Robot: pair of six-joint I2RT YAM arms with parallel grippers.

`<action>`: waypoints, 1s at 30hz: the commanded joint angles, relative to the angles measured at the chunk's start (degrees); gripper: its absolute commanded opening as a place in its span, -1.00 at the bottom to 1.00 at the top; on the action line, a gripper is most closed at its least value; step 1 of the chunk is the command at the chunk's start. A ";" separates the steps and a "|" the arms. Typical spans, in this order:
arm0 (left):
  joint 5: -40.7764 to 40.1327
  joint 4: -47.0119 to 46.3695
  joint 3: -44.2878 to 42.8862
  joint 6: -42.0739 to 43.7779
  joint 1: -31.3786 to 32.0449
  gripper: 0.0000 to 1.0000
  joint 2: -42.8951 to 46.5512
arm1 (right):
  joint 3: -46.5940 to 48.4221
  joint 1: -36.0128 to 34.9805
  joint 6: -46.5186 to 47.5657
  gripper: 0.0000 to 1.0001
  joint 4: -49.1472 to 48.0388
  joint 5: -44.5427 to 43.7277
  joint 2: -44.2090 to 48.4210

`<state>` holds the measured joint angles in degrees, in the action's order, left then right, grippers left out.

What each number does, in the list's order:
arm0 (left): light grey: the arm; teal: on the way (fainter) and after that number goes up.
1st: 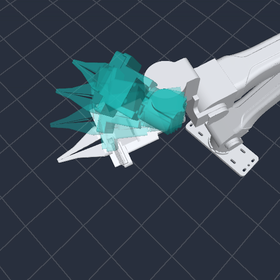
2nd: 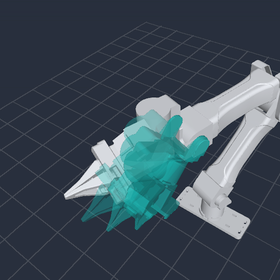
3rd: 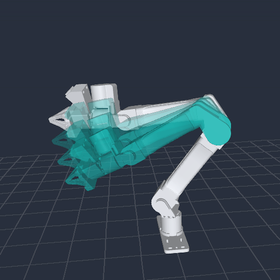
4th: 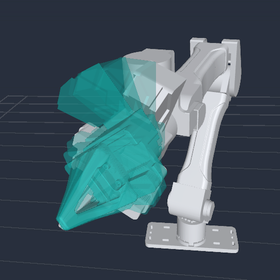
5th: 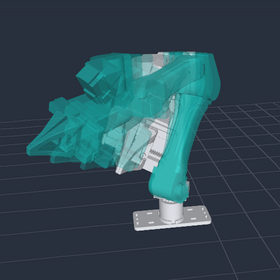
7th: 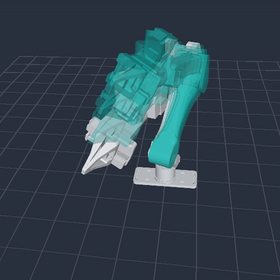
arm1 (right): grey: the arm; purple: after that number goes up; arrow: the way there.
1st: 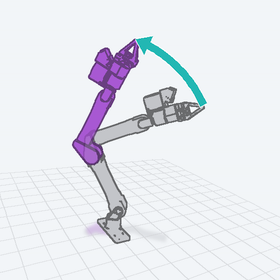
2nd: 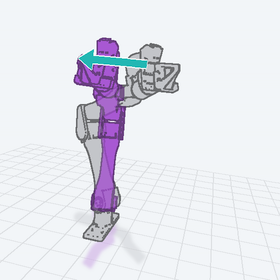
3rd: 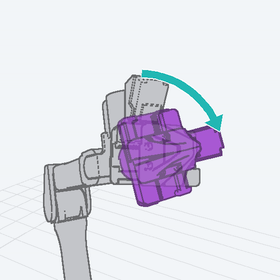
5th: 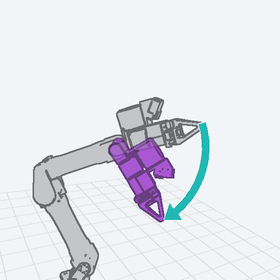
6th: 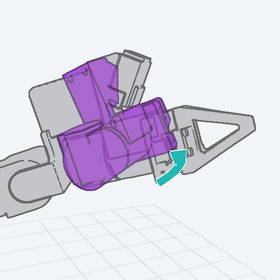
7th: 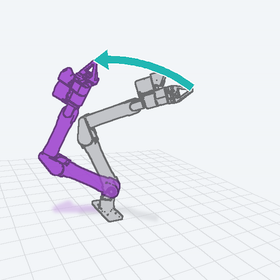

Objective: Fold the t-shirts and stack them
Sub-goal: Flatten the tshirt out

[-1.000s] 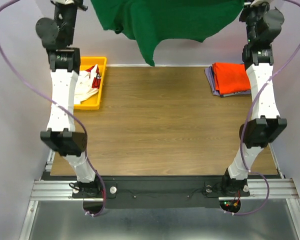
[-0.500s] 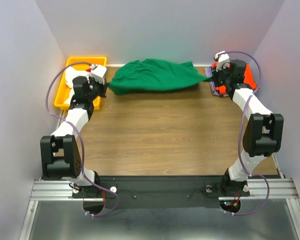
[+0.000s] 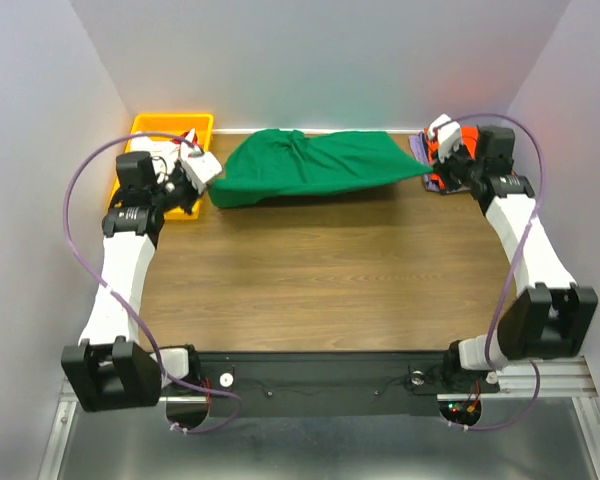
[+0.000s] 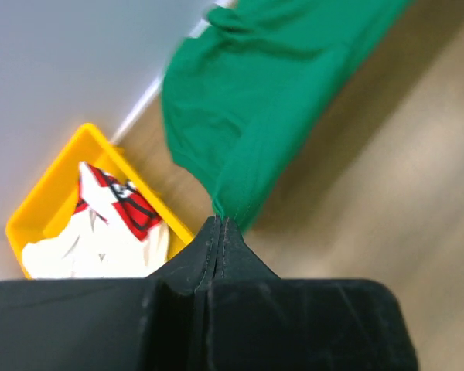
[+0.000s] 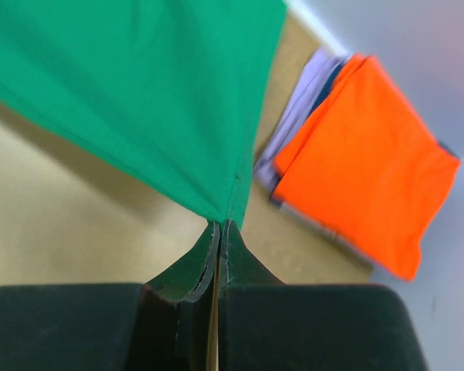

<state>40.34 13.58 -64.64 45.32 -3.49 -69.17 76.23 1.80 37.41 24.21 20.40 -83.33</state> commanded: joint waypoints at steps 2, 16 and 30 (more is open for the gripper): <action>5.02 37.08 4.16 29.68 0.06 -1.00 6.75 | -9.75 -0.04 14.17 -0.99 17.69 3.06 11.68; -7.12 50.31 20.35 49.95 1.90 0.00 28.39 | -26.31 -1.10 32.56 0.91 30.03 -2.56 27.09; -4.30 19.82 9.27 1.81 17.18 -0.21 -5.88 | -1.08 -1.71 -0.57 0.10 27.91 6.23 -11.48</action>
<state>35.99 37.98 -54.30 59.59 9.91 -72.97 71.79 0.69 44.60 51.70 23.90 -93.76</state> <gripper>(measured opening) 0.390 0.556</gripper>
